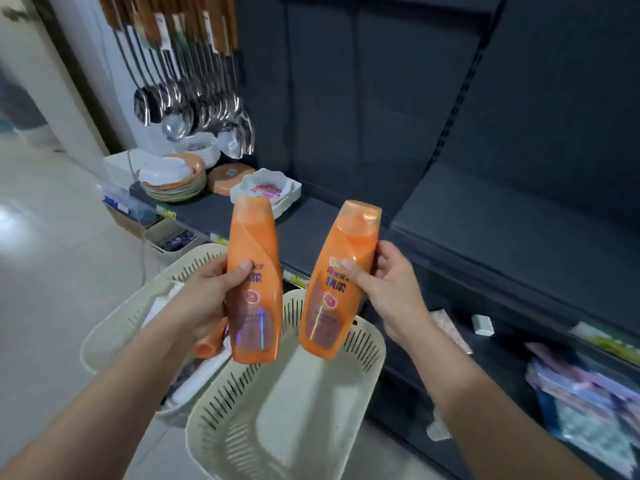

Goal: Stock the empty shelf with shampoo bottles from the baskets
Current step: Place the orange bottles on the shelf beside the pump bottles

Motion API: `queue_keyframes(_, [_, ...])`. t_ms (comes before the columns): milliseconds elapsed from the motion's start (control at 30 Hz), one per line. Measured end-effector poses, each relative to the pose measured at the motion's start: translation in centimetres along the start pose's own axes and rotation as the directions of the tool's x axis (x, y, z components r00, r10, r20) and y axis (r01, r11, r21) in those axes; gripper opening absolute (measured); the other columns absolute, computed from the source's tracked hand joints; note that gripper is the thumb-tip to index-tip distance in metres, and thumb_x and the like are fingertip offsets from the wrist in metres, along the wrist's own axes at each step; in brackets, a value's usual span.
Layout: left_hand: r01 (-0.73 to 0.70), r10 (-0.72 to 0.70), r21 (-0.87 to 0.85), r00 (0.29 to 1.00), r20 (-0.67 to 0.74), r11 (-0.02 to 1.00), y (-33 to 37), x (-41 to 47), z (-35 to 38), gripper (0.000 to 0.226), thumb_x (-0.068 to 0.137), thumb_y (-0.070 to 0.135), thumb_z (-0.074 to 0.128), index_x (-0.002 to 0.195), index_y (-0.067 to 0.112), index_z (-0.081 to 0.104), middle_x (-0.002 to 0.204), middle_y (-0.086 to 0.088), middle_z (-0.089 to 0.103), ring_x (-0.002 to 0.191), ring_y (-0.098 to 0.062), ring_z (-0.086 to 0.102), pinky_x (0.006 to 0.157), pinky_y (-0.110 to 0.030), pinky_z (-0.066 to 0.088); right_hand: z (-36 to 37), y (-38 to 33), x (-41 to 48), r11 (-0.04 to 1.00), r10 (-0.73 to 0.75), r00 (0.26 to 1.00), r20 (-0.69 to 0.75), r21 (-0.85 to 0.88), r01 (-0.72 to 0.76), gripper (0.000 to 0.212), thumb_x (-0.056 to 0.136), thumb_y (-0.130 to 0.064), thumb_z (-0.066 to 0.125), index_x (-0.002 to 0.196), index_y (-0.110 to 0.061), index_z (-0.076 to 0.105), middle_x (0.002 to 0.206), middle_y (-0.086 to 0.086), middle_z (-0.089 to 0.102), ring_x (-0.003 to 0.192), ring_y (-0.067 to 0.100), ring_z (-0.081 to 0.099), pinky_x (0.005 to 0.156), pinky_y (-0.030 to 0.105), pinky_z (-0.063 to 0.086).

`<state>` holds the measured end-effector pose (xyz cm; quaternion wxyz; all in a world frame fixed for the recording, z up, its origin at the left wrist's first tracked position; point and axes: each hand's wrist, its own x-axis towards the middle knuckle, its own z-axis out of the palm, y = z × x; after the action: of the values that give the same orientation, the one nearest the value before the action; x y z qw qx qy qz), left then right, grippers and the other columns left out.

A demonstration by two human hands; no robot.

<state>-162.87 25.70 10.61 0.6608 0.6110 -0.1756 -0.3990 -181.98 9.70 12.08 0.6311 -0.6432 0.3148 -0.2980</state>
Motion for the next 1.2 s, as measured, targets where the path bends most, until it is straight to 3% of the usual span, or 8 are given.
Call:
queue_keyframes(133, [-0.043,0.038,0.071,0.996,0.076,0.997,0.8,-3.0,6.7,0.02,0.091,0.021,0.059,0.108,0.011,0.064,0.089,-0.007,0.072,0.078,-0.024,0.067,0.083,-0.044,0.051,-7.3,-3.0,-4.2,0.998,-0.042,0.997,-0.071,-0.057,0.038,0.044,0.074,-0.027,0.084,0.112,-0.026,0.063,0.109,-0.008,0.073,0.101,0.009,0.069,0.089,0.035,0.058])
queue_keyframes(233, [-0.099,0.082,0.1,0.983,0.163,0.99,1.9,-4.8,12.0,0.027,0.084,0.025,0.064,0.108,0.014,0.064,0.087,-0.003,0.075,0.072,-0.017,0.071,0.064,-0.033,0.056,-12.5,-5.3,-6.8,0.993,-0.072,0.991,-0.116,-0.097,0.061,0.041,0.073,-0.025,0.085,0.109,-0.023,0.064,0.106,-0.006,0.074,0.099,0.01,0.07,0.089,0.039,0.058])
queue_keyframes(367, [-0.125,0.082,0.128,0.951,0.298,0.984,3.3,-6.0,18.1,0.043,0.071,0.033,0.069,0.111,0.018,0.065,0.097,-0.007,0.075,0.081,-0.023,0.072,0.071,-0.039,0.055,-18.5,-7.8,-9.4,0.987,-0.115,0.976,-0.183,-0.129,0.092,0.04,0.074,-0.021,0.085,0.109,-0.024,0.064,0.106,-0.005,0.074,0.098,0.011,0.071,0.084,0.033,0.059])
queue_keyframes(467, [-0.188,0.122,0.142,0.917,0.379,0.972,4.6,-6.2,22.9,0.042,0.072,0.035,0.069,0.111,0.021,0.065,0.098,-0.003,0.076,0.082,-0.02,0.073,0.066,-0.033,0.056,-22.8,-9.6,-10.7,0.984,-0.154,0.958,-0.242,-0.126,0.126,0.041,0.074,-0.019,0.084,0.11,-0.022,0.064,0.103,-0.004,0.076,0.095,0.012,0.072,0.075,0.025,0.059])
queue_keyframes(600, [-0.221,0.132,0.132,0.865,0.484,0.966,5.9,-5.0,28.4,0.046,0.072,0.034,0.069,0.115,0.019,0.064,0.103,-0.005,0.075,0.088,-0.022,0.073,0.073,-0.036,0.055,-27.5,-11.2,-11.3,0.98,-0.181,0.923,-0.34,-0.135,0.143,0.045,0.075,-0.017,0.082,0.116,-0.016,0.063,0.105,0.0,0.076,0.095,0.014,0.073,0.076,0.026,0.058])
queue_keyframes(900, [-0.275,0.161,0.082,0.752,0.639,0.958,7.8,-0.4,39.6,0.051,0.068,0.034,0.071,0.115,0.017,0.063,0.1,-0.002,0.075,0.086,-0.019,0.072,0.069,-0.033,0.054,-35.4,-12.4,-9.7,0.972,-0.224,0.83,-0.511,-0.185,0.148,0.04,0.076,-0.012,0.081,0.11,-0.019,0.063,0.103,-0.002,0.076,0.095,0.01,0.073,0.072,0.021,0.057])
queue_keyframes(1067, [-0.272,0.144,0.079,0.71,0.689,0.959,7.6,1.6,44.8,0.045,0.069,0.033,0.073,0.11,0.017,0.064,0.099,-0.003,0.075,0.087,-0.019,0.072,0.075,-0.036,0.054,-39.3,-12.5,-8.6,0.971,-0.229,0.77,-0.596,-0.193,0.139,0.037,0.076,-0.009,0.08,0.105,-0.023,0.062,0.101,-0.003,0.075,0.092,0.008,0.073,0.071,0.021,0.057])
queue_keyframes(1200, [-0.248,0.116,0.086,0.695,0.71,0.965,6.4,2.9,48.8,0.029,0.084,0.022,0.071,0.111,0.02,0.062,0.101,-0.001,0.075,0.09,-0.019,0.072,0.077,-0.036,0.055,-42.5,-12.3,-7.4,0.974,-0.223,0.727,-0.649,-0.188,0.131,0.044,0.078,-0.007,0.079,0.11,-0.024,0.054,0.099,-0.006,0.075,0.089,0.003,0.072,0.065,0.017,0.056])
